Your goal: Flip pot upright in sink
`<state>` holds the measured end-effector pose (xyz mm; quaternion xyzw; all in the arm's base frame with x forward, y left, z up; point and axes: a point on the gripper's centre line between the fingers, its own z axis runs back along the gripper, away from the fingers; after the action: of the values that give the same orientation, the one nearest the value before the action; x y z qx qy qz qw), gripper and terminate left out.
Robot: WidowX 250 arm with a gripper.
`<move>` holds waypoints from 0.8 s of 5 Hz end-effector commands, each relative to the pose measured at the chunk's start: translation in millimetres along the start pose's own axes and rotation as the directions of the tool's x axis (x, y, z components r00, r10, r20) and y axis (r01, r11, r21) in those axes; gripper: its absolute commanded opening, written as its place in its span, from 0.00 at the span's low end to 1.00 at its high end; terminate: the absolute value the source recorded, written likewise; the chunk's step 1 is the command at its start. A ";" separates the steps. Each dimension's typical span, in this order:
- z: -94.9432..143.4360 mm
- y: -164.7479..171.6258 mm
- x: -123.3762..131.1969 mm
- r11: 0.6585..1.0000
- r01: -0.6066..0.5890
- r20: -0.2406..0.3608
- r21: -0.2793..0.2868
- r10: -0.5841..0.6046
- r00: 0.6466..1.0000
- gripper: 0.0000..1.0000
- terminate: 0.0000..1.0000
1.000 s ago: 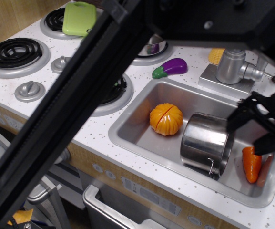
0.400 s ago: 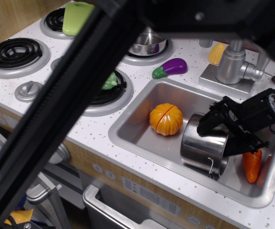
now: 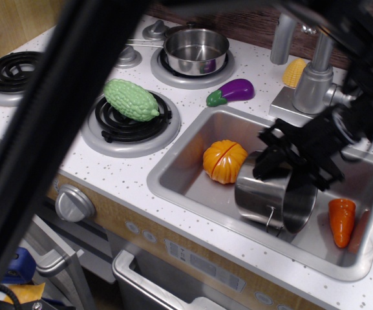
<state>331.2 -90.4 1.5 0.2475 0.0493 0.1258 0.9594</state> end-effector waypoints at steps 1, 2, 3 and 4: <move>27.6 2.5 4.1 0.950 -0.069 -0.089 -0.306 0.044 0.995 0.00 0.00; 38.3 2.6 2.1 0.925 -0.085 -0.146 -0.370 0.032 0.989 0.00 0.00; 37.7 1.0 -3.8 0.935 -0.069 -0.129 -0.349 0.025 0.991 0.00 0.00; 37.4 3.7 -8.4 0.965 -0.048 -0.077 -0.257 0.029 0.997 0.00 0.00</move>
<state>315.3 -99.8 6.9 0.1778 0.0779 0.1347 0.9717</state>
